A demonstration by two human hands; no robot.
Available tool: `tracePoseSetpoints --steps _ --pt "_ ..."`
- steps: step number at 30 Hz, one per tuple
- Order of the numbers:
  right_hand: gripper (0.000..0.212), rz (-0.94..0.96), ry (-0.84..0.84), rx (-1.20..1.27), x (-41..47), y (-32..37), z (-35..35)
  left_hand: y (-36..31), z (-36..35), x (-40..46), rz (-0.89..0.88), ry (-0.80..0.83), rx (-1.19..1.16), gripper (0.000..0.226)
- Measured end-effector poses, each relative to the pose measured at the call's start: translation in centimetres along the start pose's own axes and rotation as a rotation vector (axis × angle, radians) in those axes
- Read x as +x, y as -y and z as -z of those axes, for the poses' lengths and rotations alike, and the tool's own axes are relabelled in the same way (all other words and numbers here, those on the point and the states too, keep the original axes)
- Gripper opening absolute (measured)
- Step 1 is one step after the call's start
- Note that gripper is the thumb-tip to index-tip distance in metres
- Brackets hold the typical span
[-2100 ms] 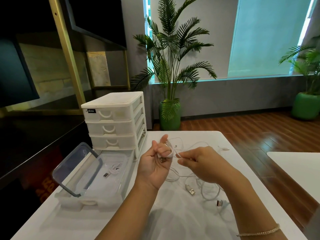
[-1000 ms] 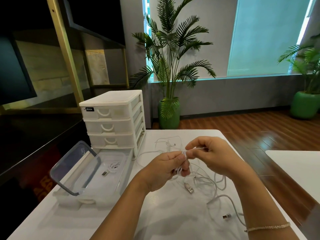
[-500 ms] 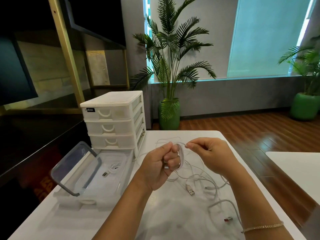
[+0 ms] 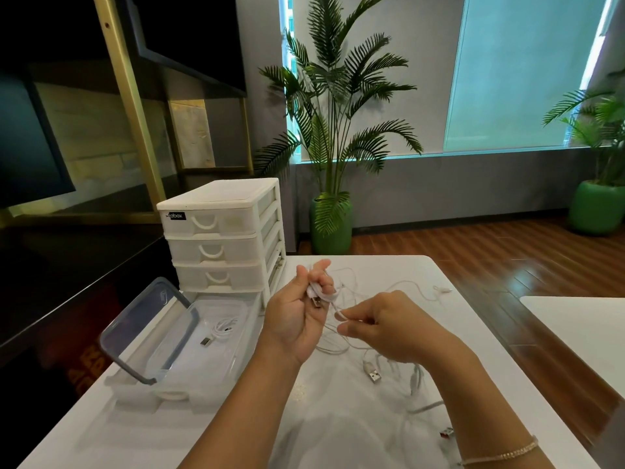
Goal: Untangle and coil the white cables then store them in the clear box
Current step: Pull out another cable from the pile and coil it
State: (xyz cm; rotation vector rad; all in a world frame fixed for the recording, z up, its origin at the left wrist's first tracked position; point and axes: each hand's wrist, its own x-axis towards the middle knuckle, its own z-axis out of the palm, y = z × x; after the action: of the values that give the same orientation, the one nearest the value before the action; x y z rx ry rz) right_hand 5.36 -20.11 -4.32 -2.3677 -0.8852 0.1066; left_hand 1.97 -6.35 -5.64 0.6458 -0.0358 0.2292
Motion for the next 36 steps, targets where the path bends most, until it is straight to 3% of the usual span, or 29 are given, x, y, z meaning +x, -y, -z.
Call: tracePoseSetpoints --steps 5,8,12,18,22,31,36 --pt "0.021 0.033 -0.021 -0.024 -0.5 0.5 0.9 0.5 0.0 -0.4 -0.187 -0.043 0.755 0.036" --pt "0.018 0.065 -0.068 -0.038 -0.9 0.8 1.5 0.7 -0.1 -0.8 -0.191 0.033 1.176 0.040" --pt "0.006 0.050 -0.146 0.000 -0.9 0.2 2.2 1.4 0.0 -0.7 -0.190 0.162 1.448 0.033" --pt "0.001 0.056 -0.320 0.096 -1.1 -0.4 3.1 1.8 0.3 -0.7 0.003 0.244 1.364 0.037" --pt "0.011 0.061 -0.389 0.160 -1.2 -0.6 3.4 1.6 -0.1 -1.1 0.103 0.296 1.297 0.039" --pt "0.010 0.025 -0.406 0.276 -0.6 -0.3 2.6 0.3 -0.1 -1.6 0.234 0.320 0.906 0.040" --pt "0.026 0.036 -0.356 0.290 -0.5 -0.5 2.2 0.9 -0.1 -1.3 0.279 0.319 0.794 0.032"
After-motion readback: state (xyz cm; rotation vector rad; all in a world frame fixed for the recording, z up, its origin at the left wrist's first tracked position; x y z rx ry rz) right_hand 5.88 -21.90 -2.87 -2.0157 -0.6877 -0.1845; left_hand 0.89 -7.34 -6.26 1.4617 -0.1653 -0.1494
